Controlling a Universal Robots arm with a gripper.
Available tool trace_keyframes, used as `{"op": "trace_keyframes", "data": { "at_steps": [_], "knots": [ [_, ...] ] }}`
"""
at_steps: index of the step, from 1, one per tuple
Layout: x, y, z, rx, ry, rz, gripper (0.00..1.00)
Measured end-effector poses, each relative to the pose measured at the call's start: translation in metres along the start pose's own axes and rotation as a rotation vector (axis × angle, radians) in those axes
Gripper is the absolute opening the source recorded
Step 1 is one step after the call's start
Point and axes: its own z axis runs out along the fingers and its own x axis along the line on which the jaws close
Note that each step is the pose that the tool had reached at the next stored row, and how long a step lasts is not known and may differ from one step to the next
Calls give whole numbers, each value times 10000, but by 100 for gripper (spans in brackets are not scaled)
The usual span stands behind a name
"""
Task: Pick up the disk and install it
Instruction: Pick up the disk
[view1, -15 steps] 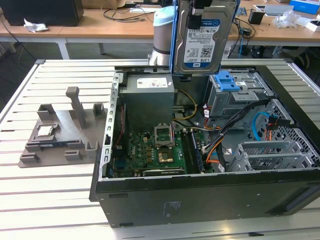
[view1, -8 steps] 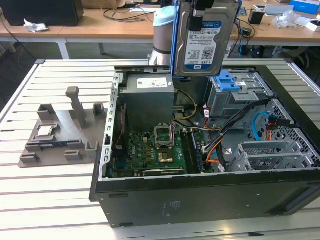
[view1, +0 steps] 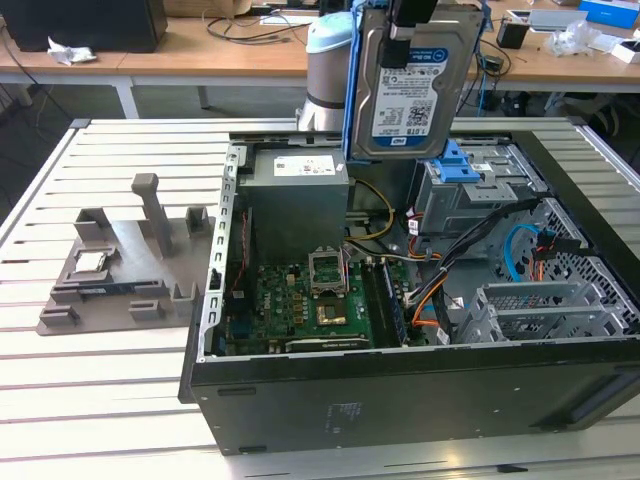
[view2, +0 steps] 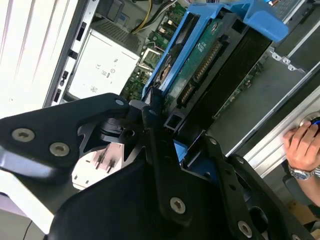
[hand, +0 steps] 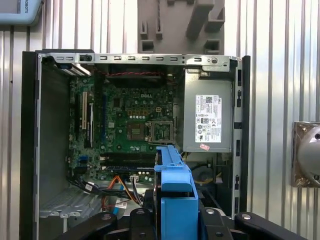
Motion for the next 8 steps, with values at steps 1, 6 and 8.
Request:
{"op": "trace_keyframes", "data": {
  "at_steps": [1,6,8],
  "knots": [
    [11,-1,0,0,0,0,36],
    [61,-4,1,0,0,0,36],
    [82,-5,1,0,0,-1,36]
  ]
}}
